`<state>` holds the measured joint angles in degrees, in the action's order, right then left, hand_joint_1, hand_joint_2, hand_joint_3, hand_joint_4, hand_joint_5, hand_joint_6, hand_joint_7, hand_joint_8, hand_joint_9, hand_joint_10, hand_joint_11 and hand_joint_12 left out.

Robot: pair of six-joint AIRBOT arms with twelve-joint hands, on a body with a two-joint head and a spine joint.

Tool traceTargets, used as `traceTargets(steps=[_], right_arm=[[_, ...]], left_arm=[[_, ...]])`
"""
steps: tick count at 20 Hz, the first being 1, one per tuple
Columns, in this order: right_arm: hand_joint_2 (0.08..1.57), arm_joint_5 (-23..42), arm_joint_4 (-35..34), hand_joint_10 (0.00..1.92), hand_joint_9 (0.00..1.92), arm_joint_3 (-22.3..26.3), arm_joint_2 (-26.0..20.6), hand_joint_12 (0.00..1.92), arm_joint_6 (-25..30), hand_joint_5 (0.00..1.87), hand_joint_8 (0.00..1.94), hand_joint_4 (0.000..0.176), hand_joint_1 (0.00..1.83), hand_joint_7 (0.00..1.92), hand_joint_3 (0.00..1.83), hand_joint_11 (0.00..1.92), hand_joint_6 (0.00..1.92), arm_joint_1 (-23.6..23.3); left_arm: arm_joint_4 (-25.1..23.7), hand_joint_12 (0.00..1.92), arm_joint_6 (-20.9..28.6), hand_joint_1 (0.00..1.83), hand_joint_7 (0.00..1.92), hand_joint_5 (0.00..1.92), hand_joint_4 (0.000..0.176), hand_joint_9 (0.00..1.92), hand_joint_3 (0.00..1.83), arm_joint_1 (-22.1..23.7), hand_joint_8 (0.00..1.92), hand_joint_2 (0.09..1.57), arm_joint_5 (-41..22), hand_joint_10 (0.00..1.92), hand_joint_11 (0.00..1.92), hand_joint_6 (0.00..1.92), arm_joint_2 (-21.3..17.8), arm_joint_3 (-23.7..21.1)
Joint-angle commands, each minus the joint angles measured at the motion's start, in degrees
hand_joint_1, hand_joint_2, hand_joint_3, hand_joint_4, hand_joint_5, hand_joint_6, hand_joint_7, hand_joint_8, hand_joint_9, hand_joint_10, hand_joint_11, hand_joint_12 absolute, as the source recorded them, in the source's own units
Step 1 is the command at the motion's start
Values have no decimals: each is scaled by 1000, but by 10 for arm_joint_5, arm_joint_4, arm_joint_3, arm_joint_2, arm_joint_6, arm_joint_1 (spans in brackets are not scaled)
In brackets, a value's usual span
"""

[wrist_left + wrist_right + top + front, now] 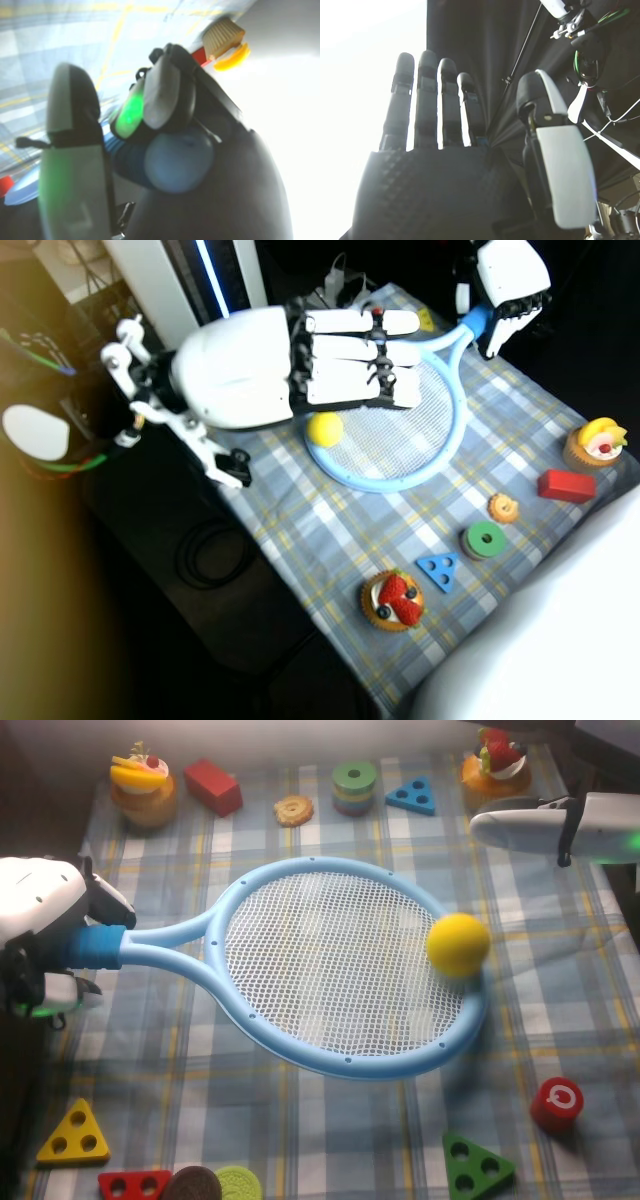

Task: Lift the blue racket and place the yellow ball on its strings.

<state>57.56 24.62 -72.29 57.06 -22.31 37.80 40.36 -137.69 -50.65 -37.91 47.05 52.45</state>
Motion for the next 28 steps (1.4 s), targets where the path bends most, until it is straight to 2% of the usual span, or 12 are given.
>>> traceTargets(steps=[1,3,4,5,8,13,15,18,19,21,24,28], right_arm=[[1324,63,-31,1,410,-1,1,442,2,240,0,0,486,375,3,210,3,-3],[1324,63,-31,0,409,-1,2,439,2,237,0,0,483,367,2,204,1,-3],[1321,63,-31,0,407,-1,2,438,2,234,0,0,481,364,1,202,0,-2],[1323,63,-31,0,399,-1,2,434,2,233,0,0,485,365,1,193,0,-2],[1323,63,-33,4,411,-1,1,425,2,230,5,0,459,383,1,189,0,-1],[1320,63,-34,1,411,-2,2,410,2,234,0,0,477,376,0,197,1,1],[1326,63,-34,0,391,-2,2,393,2,221,0,0,469,357,2,186,0,1],[1325,63,-34,2,396,-2,2,387,2,225,6,0,475,373,1,185,3,3],[1322,63,-35,3,398,-2,2,387,2,226,8,0,475,379,0,187,3,3],[1325,63,-35,1,395,-3,2,384,1,226,2,0,474,367,1,194,2,4],[1329,63,-37,5,412,-3,3,337,1,231,3,0,461,382,0,225,1,5],[1316,63,-40,8,429,-3,3,337,1,235,15,0,475,428,0,222,2,8]], left_arm=[[-11,1921,3,1276,1339,908,175,1549,7,3,1921,1306,-56,1921,1564,1921,2,3],[-4,1921,3,1288,1279,939,161,1506,0,-1,1921,1272,-57,1921,1536,1921,2,3],[-2,1921,3,1246,1175,910,89,1421,0,-2,1921,1231,-57,1921,1467,1921,2,3],[3,1921,3,1238,1087,870,44,1330,0,-4,1921,1162,-57,1921,1382,1921,2,3],[18,1921,-27,1179,864,725,4,1130,0,-7,1921,1045,-62,1921,1207,1921,6,1],[30,1921,-32,1126,589,428,3,768,2,-12,1862,1024,-65,1921,842,1800,9,2],[34,1867,-32,1132,561,459,0,707,0,-14,1719,1003,-68,1871,796,1338,9,2],[37,1504,-32,1054,535,549,0,631,0,-15,931,963,-68,1377,662,440,9,2],[38,1354,-32,1029,639,542,0,721,0,-15,528,936,-68,982,646,183,9,2],[38,968,-32,944,669,415,65,767,0,-16,52,930,-72,373,529,12,9,0],[47,786,-32,882,404,208,145,612,0,-20,0,894,-80,11,326,0,9,-3],[44,850,-10,826,339,105,176,468,2,-28,2,884,-101,0,196,0,4,-14]])
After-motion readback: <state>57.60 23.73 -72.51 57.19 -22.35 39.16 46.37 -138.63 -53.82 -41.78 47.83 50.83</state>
